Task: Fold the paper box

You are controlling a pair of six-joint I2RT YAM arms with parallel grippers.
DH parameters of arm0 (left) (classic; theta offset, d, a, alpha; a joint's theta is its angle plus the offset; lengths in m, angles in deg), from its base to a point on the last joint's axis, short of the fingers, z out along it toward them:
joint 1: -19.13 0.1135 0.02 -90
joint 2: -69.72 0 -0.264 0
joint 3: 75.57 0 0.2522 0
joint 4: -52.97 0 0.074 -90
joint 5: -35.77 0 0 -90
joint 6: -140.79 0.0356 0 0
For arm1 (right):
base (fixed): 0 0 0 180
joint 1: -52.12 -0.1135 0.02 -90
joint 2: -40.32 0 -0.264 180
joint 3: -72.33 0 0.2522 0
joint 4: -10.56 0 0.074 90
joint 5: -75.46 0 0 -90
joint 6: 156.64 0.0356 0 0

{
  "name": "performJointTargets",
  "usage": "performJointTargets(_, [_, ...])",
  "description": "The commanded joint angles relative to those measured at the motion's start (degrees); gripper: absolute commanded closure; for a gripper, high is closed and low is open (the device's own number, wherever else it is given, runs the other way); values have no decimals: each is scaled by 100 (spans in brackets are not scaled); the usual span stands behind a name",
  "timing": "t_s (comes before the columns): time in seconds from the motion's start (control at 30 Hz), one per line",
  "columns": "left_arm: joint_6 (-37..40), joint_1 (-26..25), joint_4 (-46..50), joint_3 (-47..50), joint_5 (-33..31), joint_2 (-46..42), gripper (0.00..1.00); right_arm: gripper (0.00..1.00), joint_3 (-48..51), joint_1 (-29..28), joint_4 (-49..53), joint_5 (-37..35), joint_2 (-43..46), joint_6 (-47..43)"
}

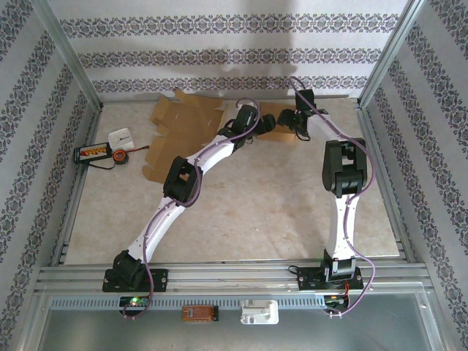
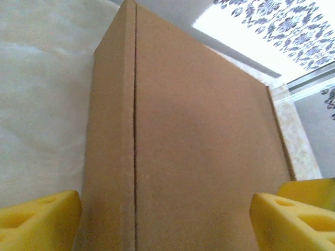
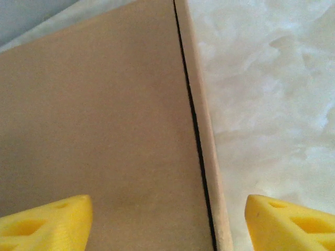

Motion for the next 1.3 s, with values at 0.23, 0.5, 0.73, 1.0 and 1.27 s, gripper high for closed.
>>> performJointTargets(0.23, [843, 8, 270, 1971, -942, -2344, 5, 2, 411, 20, -131, 266, 1584, -381])
performJointTargets(0.5, [812, 22, -951, 5923, -1154, -6141, 5, 2, 764, -455, 21, 1079, 2432, -66])
performJointTargets(0.73, [340, 18, 661, 7956, -1531, -9050, 5, 3, -39, -1537, 512, 978, 1661, 327])
performJointTargets(1.0, [-35, -9, 2633, 9093, -1367, -11272, 4, 5, -2110, -2322, 933, -200, -347, 448])
performJointTargets(1.27, [-63, -12, 3653, 9576, -1293, -12365, 3, 11, -4312, -2482, 1509, -602, -2258, 982])
